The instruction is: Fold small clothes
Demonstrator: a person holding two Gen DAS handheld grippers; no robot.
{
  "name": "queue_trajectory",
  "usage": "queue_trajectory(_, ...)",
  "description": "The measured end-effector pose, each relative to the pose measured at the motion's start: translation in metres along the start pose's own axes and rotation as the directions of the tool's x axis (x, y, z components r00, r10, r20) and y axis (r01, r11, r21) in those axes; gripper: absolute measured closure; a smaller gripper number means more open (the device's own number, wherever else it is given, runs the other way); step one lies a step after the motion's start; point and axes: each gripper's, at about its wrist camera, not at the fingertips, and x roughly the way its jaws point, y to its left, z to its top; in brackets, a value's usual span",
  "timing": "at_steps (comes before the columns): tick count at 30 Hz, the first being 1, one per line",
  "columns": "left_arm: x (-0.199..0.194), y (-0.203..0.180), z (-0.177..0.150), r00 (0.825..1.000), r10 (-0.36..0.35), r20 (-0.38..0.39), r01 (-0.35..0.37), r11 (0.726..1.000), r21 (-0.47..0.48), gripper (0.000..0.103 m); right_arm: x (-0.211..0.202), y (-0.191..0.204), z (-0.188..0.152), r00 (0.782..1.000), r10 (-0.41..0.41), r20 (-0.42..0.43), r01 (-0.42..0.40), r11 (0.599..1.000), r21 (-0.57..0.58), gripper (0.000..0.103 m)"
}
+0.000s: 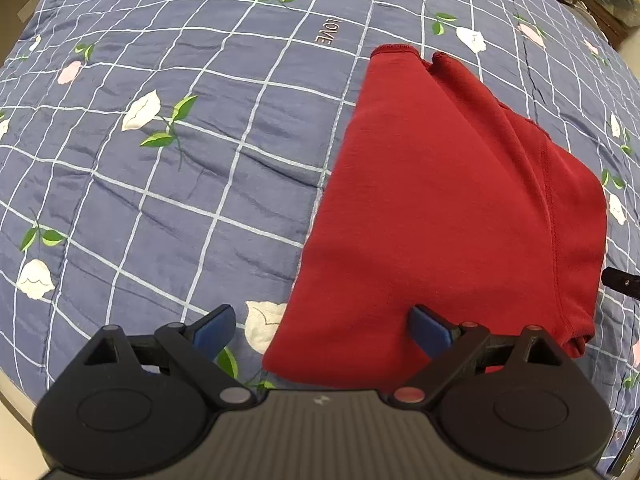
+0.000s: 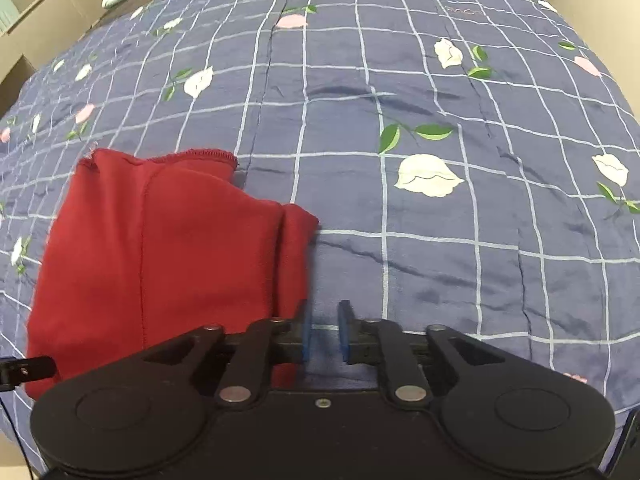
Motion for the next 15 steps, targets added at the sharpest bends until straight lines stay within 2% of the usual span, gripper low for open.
queue_trajectory(3, 0.001, -0.001, 0.000, 1.000, -0.002, -0.002, 0.002, 1.000, -0.002, 0.007, -0.006, 0.001, -0.002, 1.000, 0.023, 0.021, -0.024, 0.999, 0.023, 0.072)
queue_trajectory(5, 0.001, -0.001, 0.000, 1.000, -0.001, -0.002, 0.001, 1.000, 0.001, 0.007, -0.009, 0.004, -0.003, 0.999, 0.044, 0.028, -0.044, 0.999, 0.030, 0.052)
queue_trajectory(11, 0.001, -0.002, 0.000, 1.000, 0.002, -0.003, -0.002, 1.000, 0.008, 0.007, -0.006, 0.016, -0.006, 0.994, 0.106, 0.014, -0.106, 0.993, 0.042, 0.025)
queue_trajectory(15, 0.001, -0.001, 0.000, 1.000, 0.007, -0.005, -0.007, 1.000, 0.009, 0.007, 0.005, 0.022, -0.007, 0.993, 0.115, -0.029, -0.114, 0.993, 0.044, 0.023)
